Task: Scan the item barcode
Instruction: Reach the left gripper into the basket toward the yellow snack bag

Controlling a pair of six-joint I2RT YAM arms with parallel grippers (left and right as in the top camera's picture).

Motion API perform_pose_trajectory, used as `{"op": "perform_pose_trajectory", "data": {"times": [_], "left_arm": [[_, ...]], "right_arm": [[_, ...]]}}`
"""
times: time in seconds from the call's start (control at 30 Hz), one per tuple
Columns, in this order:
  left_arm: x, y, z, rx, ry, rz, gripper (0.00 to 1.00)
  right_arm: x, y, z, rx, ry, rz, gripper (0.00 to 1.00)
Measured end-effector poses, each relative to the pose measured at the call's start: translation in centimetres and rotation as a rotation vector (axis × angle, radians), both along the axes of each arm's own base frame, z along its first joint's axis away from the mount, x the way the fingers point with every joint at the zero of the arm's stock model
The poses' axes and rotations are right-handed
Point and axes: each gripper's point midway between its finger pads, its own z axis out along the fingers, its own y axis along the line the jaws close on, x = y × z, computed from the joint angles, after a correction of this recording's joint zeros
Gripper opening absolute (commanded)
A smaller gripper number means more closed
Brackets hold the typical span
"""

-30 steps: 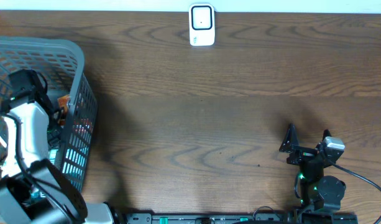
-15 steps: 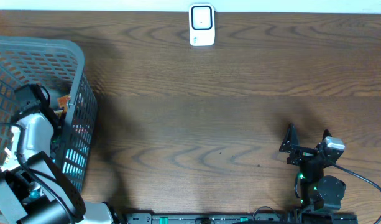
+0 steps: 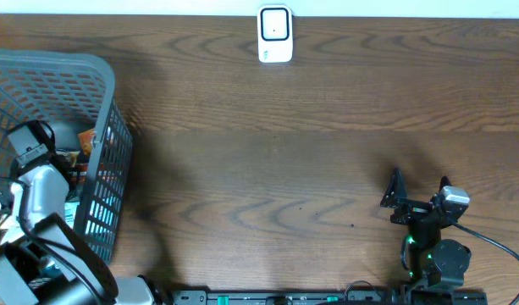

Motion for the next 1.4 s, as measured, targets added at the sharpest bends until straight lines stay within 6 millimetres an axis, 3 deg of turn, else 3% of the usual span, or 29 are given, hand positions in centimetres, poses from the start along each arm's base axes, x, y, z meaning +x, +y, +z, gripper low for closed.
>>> {"op": "perform_pose_trajectory", "data": {"times": [0.13, 0.43, 0.53, 0.6, 0.7, 0.77, 0.8, 0.9, 1.03, 1.17, 1.4], "left_arm": [[0.3, 0.1, 3.2, 0.066, 0.005, -0.133, 0.07], [-0.3, -1.8, 17.6, 0.322, -0.268, -0.282, 0.07], [-1.1, -3.2, 20.8, 0.377, -0.355, -0.316, 0.07], [-2.0, -4.0, 21.9, 0.394, -0.377, -0.327, 0.08], [-3.0, -4.8, 21.7, 0.372, -0.36, -0.335, 0.1], [-3.3, -5.1, 20.5, 0.332, -0.316, -0.343, 0.59], [-3.2, -5.2, 19.8, 0.308, -0.296, -0.347, 0.78], [-2.6, -4.7, 17.4, 0.248, -0.234, -0.35, 0.98], [-1.2, -4.1, 13.4, 0.145, -0.144, -0.362, 0.99], [-1.2, -5.0, 9.4, 0.005, -0.056, -0.388, 0.98], [-3.4, -7.2, 6.9, -0.143, 0.045, -0.401, 0.98]], "right_arm": [[0.0, 0.0, 0.0, 0.0, 0.0, 0.0, 0.99], [0.0, 0.0, 0.0, 0.0, 0.0, 0.0, 0.99], [0.0, 0.0, 0.0, 0.0, 0.0, 0.0, 0.99], [0.0, 0.0, 0.0, 0.0, 0.0, 0.0, 0.99], [0.0, 0.0, 0.0, 0.0, 0.0, 0.0, 0.99], [0.0, 0.0, 0.0, 0.0, 0.0, 0.0, 0.99], [0.0, 0.0, 0.0, 0.0, 0.0, -0.001, 0.99], [0.0, 0.0, 0.0, 0.0, 0.0, -0.001, 0.99], [0.0, 0.0, 0.0, 0.0, 0.0, -0.001, 0.99], [0.0, 0.0, 0.0, 0.0, 0.0, -0.001, 0.99], [0.0, 0.0, 0.0, 0.0, 0.0, -0.001, 0.99]]}}
